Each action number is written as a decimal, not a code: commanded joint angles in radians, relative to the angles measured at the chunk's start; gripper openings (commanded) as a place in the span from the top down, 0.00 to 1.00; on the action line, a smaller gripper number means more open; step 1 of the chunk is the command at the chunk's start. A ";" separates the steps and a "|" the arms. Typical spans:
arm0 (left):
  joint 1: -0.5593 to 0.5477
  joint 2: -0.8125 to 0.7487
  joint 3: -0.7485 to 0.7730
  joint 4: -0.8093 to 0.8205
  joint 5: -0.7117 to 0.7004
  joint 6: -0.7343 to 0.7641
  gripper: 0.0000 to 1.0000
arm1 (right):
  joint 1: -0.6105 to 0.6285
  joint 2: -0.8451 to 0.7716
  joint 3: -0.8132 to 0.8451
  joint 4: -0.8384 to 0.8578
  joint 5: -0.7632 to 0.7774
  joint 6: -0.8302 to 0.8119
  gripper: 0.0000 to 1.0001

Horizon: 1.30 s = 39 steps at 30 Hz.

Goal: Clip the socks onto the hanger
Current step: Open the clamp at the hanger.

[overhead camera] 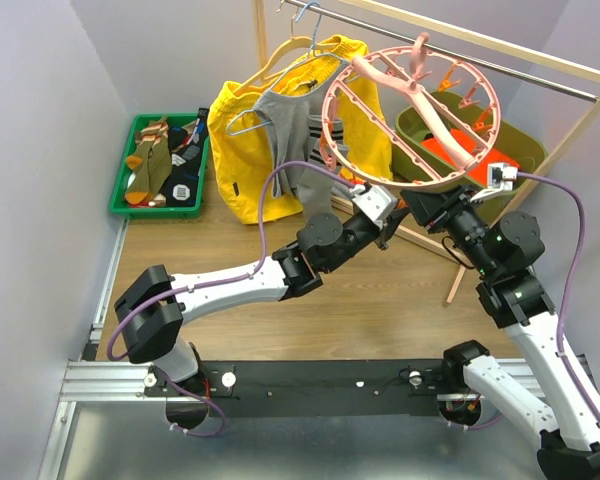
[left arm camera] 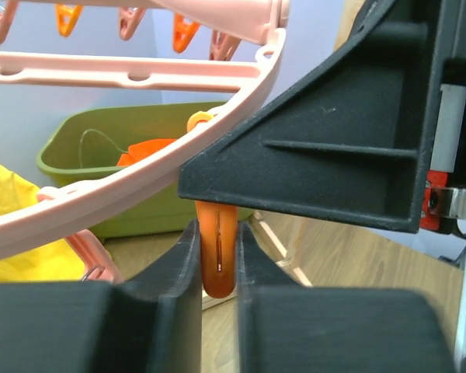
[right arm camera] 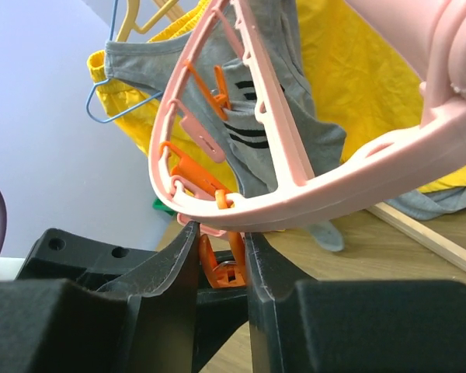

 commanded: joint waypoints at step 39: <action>-0.019 -0.044 0.082 -0.210 0.011 -0.081 0.48 | 0.000 0.060 0.196 -0.267 0.029 -0.093 0.96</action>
